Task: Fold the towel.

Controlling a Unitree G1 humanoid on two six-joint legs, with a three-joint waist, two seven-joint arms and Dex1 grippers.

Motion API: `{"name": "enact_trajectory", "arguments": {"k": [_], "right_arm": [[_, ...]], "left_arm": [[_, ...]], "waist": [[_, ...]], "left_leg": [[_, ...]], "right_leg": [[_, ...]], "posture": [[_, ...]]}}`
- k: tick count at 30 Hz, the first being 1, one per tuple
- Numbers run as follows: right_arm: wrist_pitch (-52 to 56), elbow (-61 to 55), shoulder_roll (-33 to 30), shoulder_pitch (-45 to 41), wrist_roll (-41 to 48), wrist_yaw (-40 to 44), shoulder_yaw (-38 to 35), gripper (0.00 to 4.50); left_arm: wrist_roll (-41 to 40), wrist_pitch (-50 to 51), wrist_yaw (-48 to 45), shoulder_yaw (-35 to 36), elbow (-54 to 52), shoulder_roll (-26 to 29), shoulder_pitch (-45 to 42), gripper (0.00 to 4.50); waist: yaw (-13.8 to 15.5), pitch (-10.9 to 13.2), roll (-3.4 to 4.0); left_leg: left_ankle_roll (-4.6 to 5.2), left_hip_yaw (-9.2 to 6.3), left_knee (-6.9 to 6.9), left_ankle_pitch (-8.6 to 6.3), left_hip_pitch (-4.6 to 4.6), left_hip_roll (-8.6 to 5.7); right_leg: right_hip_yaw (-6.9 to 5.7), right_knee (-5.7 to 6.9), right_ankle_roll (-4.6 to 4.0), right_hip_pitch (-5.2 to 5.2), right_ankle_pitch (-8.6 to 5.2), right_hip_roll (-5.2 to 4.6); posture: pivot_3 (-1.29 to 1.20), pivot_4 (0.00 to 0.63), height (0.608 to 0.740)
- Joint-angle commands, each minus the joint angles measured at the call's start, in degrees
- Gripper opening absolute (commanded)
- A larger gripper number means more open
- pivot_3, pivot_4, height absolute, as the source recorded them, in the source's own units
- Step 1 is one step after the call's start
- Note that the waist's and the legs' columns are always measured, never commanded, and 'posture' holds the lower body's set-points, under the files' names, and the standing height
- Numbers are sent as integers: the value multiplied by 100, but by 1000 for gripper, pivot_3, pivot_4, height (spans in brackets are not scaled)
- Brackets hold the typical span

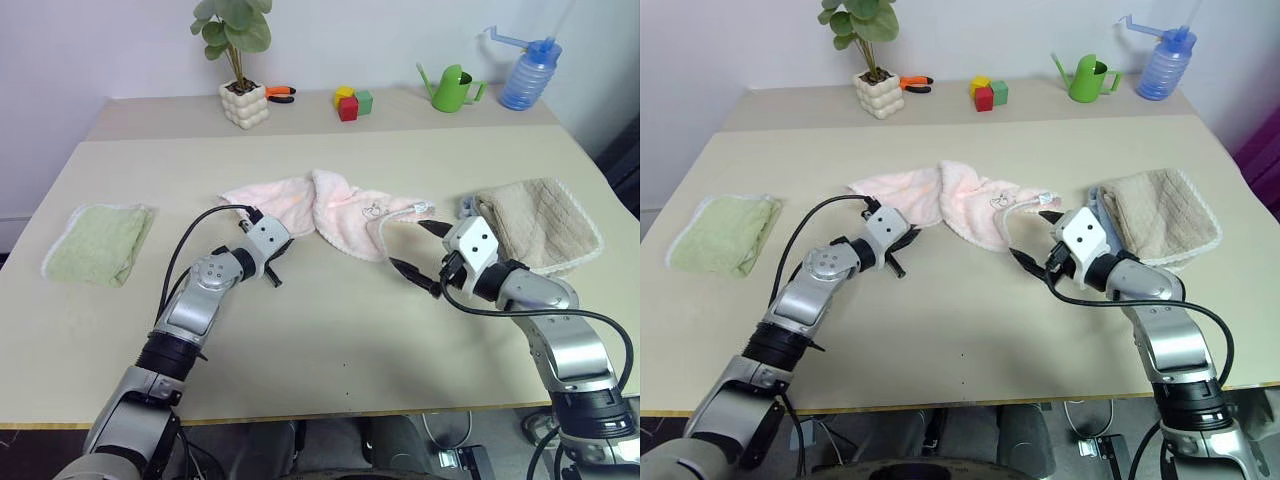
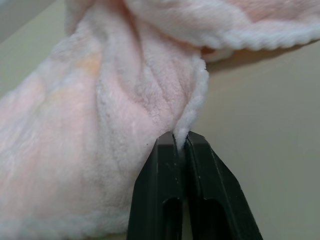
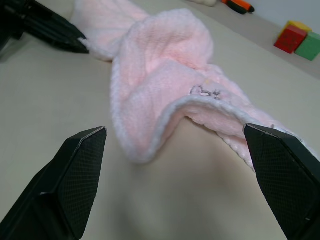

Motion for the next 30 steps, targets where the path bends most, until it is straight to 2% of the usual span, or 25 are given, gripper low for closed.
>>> {"name": "enact_trajectory", "arguments": {"k": [1,5,10,20,30], "right_arm": [[-70,-537,-54,-158,-100,144,333,4500],[-189,-439,-72,-448,-911,88,1133,4500],[-590,366,204,-894,-1775,-340,1717,4500],[-1022,1703,387,-1426,-2683,-976,1880,4500],[-1743,1926,-190,-1340,-3521,-1413,1836,4500]], "left_arm": [[-135,-225,182,452,-521,60,184,39],[-419,76,248,892,-1220,72,459,39],[-447,343,154,1026,-1724,278,826,39],[-440,631,142,1093,-2139,395,1057,39],[-407,621,60,1029,-2081,453,1081,39]], "waist": [[-1,0,0],[12,1,-2],[19,1,-2],[10,0,-3],[29,-1,-4]], "left_leg": [[0,0,-1,0,0,1],[-9,0,2,5,-4,1],[-23,3,2,13,-3,-2],[-26,2,1,15,-2,-1],[-26,1,4,15,-3,-4]], "right_leg": [[0,0,0,0,0,1],[0,-1,0,-3,0,-2],[0,-1,0,-1,0,-3],[-1,-1,0,-1,0,0],[-1,-1,0,3,0,-2]], "posture": [[0,150,732],[0,150,732],[0,150,732],[0,150,732],[0,150,732]]}}
